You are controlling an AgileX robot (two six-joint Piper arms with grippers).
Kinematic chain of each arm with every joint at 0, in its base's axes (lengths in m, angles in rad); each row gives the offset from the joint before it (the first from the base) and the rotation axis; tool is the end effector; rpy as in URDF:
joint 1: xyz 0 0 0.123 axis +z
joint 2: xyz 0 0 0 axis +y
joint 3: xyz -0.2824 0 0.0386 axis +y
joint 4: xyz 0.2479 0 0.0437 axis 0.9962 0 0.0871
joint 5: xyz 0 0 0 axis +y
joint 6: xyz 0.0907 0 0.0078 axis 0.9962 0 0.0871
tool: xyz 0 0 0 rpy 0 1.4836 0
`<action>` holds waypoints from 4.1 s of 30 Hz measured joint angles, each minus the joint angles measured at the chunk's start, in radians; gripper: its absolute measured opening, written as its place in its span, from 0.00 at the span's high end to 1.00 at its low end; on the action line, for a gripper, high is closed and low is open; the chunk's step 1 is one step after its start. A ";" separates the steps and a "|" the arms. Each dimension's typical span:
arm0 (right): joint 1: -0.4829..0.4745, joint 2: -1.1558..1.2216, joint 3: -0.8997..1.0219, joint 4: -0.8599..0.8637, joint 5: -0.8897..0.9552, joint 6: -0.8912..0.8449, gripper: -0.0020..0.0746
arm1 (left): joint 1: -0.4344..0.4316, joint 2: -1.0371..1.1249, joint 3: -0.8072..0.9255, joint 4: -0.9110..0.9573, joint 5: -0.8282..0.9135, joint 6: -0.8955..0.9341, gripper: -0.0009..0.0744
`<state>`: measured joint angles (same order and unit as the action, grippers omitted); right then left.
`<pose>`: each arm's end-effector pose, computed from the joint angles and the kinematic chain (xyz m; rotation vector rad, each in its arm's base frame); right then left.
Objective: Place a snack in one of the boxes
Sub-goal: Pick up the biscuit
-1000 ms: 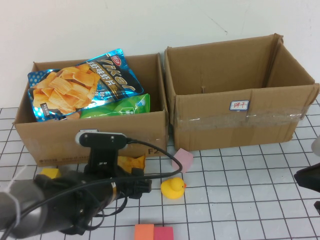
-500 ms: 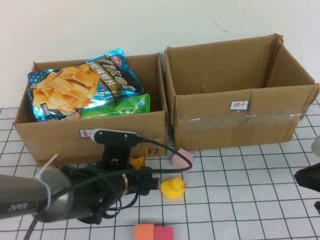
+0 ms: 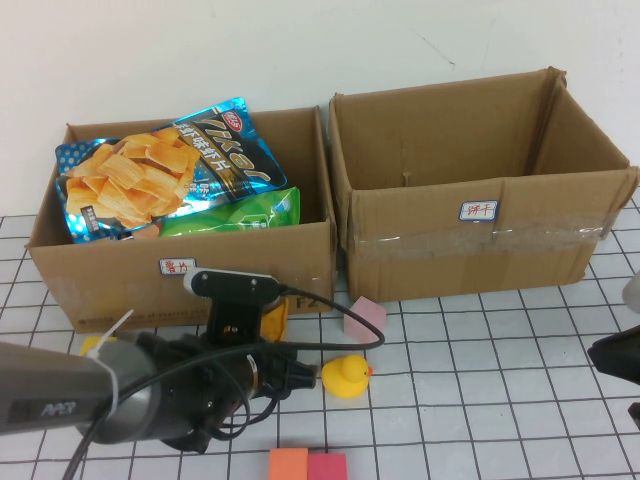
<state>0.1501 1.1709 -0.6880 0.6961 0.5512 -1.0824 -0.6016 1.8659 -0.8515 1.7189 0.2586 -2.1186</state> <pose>0.2157 0.0636 0.2580 -0.8608 2.1976 0.2608 0.2956 -0.1748 0.1262 0.1401 2.4205 -0.1375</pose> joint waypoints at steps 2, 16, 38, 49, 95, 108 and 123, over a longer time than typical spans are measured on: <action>0.000 0.000 0.000 0.000 0.000 -0.002 0.98 | 0.000 0.006 0.000 0.000 0.000 -0.004 0.46; 0.000 0.000 0.000 0.001 0.002 -0.019 0.98 | 0.000 -0.067 0.000 0.000 -0.051 -0.004 0.86; 0.000 0.000 0.000 0.034 0.002 -0.047 0.98 | 0.000 -0.048 -0.009 0.000 -0.024 0.005 0.08; 0.000 0.000 0.000 0.035 0.014 -0.047 0.98 | 0.000 0.016 -0.059 0.000 -0.011 0.005 0.13; 0.000 0.000 0.000 0.037 0.016 -0.055 0.98 | 0.000 -0.065 -0.059 -0.052 -0.138 0.051 0.11; 0.000 0.000 0.000 0.037 0.016 -0.069 0.98 | 0.000 0.016 -0.102 -0.047 -0.065 0.051 0.07; 0.000 0.000 0.000 0.041 0.018 -0.069 0.98 | 0.000 0.075 -0.108 -0.014 -0.068 0.047 0.14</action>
<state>0.1501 1.1709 -0.6880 0.7374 0.5696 -1.1514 -0.6016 1.9410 -0.9597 1.7049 0.1904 -2.0717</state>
